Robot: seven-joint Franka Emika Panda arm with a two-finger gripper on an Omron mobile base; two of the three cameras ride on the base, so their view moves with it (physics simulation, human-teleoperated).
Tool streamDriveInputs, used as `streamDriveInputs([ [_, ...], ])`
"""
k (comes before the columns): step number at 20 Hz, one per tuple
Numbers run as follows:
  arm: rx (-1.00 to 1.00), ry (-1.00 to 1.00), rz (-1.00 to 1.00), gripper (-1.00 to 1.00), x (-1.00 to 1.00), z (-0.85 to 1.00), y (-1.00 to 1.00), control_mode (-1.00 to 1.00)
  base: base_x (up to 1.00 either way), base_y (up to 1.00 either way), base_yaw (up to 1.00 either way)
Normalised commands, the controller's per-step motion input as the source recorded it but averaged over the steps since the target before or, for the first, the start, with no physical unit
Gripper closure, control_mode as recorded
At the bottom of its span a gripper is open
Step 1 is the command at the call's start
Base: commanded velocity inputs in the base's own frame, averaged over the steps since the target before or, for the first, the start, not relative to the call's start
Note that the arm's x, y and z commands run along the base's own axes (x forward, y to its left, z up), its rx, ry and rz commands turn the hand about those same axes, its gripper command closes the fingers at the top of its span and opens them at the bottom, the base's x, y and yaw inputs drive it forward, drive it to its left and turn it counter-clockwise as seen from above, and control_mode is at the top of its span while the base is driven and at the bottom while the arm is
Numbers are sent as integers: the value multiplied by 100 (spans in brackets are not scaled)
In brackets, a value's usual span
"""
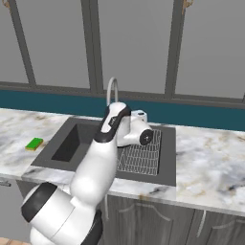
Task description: Soak the sponge with water for a few seconds and then drop it inside the sink.
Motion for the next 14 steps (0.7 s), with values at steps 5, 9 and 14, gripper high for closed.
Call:
streamDriveInputs([
  [5, 0, 0, 2, -100, 34, -1, 0, -100, 0, 0, 0],
  [9, 0, 0, 0, -100, 33, -6, 0, -100, 0, 0, 0],
  [14, 0, 0, 0, -100, 18, -16, 0, -100, 0, 0, 0],
])
